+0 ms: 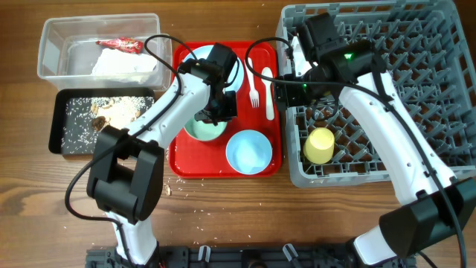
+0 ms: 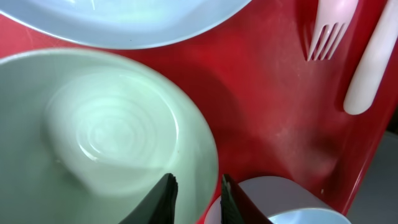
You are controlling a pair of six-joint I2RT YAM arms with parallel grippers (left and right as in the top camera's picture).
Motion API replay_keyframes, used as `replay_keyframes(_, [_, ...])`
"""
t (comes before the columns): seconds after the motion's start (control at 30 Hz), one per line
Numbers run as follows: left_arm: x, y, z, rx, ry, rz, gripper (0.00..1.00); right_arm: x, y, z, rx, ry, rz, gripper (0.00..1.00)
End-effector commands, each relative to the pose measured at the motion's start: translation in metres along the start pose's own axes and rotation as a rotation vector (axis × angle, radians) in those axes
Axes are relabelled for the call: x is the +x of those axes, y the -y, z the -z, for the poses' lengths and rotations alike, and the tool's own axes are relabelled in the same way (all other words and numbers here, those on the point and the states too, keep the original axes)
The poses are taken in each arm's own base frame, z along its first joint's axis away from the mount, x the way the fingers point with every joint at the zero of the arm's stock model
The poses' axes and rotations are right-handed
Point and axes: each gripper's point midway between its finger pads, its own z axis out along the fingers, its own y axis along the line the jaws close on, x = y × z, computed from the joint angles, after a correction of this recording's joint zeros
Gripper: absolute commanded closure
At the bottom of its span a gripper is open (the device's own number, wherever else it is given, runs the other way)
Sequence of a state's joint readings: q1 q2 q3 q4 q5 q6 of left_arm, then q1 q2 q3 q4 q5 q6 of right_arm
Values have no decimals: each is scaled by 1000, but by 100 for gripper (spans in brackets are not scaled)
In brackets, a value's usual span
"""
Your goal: Sort waste into correct bins and load items into the dishwasher rack
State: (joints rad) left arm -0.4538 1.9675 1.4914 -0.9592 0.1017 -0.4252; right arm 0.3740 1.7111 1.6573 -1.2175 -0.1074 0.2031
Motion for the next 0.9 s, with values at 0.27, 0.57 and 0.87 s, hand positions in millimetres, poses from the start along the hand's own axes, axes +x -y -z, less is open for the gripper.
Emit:
replay_keyframes(0.27, [37,31,43,182,-113,-88,37,-9,-1,4,-4,45,27,14])
replay_keyframes(0.57, [87,13,0,-38,-185,-36,38,-9,-1,4,-5,45,27,14])
replay_keyframes(0.87, [86,11,-32,-21,-119,-19,65,-9,-1,4,-5,45,26,14])
